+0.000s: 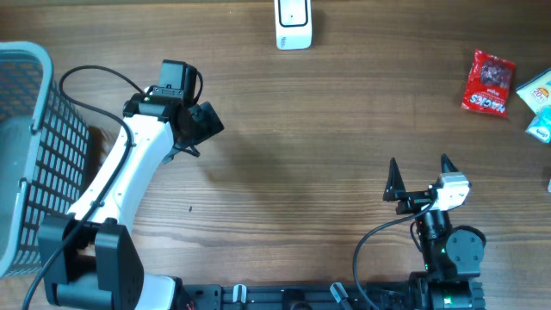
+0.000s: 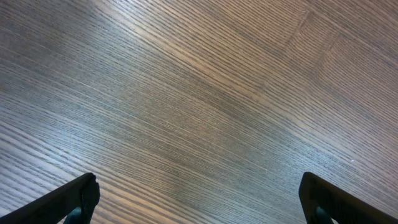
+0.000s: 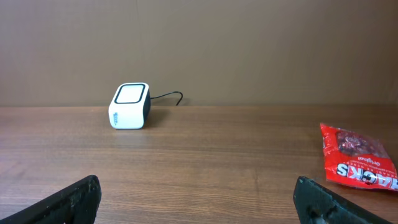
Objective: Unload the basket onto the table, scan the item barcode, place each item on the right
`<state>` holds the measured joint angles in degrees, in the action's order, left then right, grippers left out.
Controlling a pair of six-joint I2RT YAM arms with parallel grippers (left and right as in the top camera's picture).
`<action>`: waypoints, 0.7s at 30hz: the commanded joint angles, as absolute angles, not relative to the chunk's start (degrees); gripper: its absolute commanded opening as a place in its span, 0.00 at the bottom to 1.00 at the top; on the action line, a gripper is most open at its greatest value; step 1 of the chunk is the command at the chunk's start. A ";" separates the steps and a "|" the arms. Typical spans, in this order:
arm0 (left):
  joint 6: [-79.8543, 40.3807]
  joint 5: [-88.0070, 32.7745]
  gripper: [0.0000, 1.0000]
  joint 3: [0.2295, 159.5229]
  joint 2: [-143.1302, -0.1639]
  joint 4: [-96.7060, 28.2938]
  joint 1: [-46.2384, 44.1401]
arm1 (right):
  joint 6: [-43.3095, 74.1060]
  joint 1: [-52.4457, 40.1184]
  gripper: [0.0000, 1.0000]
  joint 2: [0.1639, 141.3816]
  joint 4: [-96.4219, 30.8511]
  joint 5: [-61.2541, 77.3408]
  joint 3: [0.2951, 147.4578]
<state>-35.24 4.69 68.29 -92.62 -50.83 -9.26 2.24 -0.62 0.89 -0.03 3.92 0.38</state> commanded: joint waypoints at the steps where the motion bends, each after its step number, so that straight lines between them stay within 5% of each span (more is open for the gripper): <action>1: -35.20 5.45 1.00 68.10 -92.79 -50.85 -8.99 | 1.52 -0.78 1.00 0.21 0.01 3.03 0.30; 11: -27.46 4.97 1.00 64.66 -84.18 -46.48 -9.63 | 1.52 -0.78 1.00 0.21 0.01 3.05 0.30; 15: -6.52 -6.20 1.00 46.41 -67.57 -28.82 -10.31 | 1.52 -0.78 1.00 0.21 0.03 3.05 0.30; 21: 4.16 -12.86 1.00 21.21 -34.98 -18.15 -5.85 | 1.52 -0.78 1.00 0.21 0.01 3.05 0.30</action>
<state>-3.36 -8.49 28.64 -45.21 -20.18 -8.45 2.22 -0.62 0.67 -0.03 3.95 0.38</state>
